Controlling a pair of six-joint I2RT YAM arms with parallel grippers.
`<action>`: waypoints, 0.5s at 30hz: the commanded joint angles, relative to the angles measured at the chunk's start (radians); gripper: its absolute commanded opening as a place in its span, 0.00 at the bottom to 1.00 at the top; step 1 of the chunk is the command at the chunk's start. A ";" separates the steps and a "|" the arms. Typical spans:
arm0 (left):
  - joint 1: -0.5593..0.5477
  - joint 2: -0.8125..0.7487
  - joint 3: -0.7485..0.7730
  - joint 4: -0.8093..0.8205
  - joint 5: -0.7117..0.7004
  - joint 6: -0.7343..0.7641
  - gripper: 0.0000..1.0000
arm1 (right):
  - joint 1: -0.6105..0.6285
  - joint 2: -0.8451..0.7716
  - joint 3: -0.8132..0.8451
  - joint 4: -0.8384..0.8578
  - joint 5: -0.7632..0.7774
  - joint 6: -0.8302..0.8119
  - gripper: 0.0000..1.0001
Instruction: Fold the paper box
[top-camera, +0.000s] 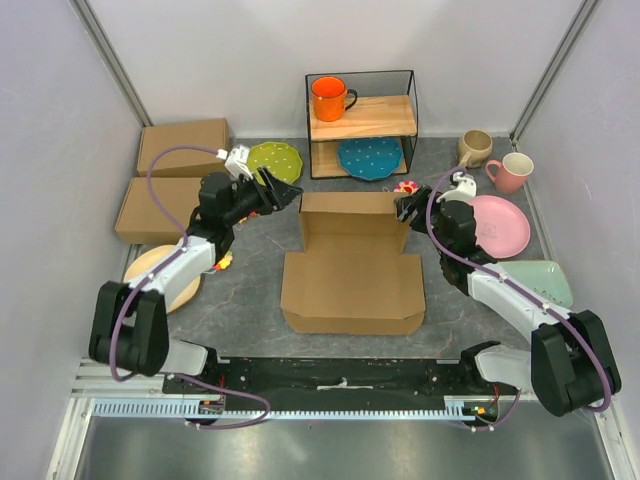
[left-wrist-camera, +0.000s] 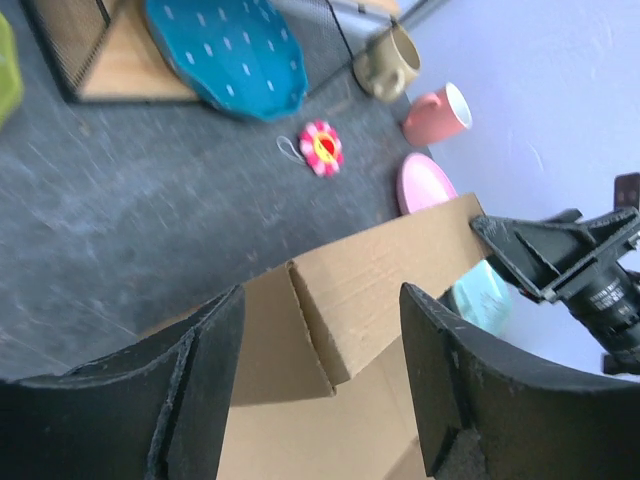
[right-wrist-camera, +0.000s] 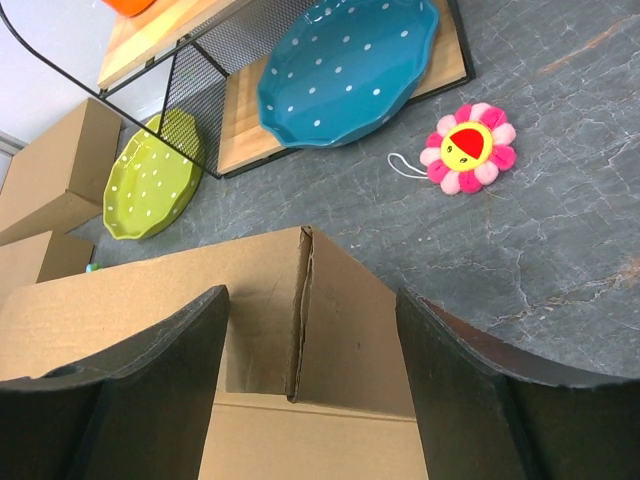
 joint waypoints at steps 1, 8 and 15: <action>0.018 0.095 0.038 0.163 0.257 -0.188 0.68 | -0.011 0.001 -0.025 -0.089 -0.002 -0.038 0.74; 0.018 0.151 0.030 0.157 0.282 -0.171 0.67 | -0.010 0.015 -0.038 -0.075 -0.008 -0.037 0.74; 0.011 0.174 -0.025 0.152 0.276 -0.153 0.54 | -0.010 0.021 -0.053 -0.074 -0.019 -0.032 0.72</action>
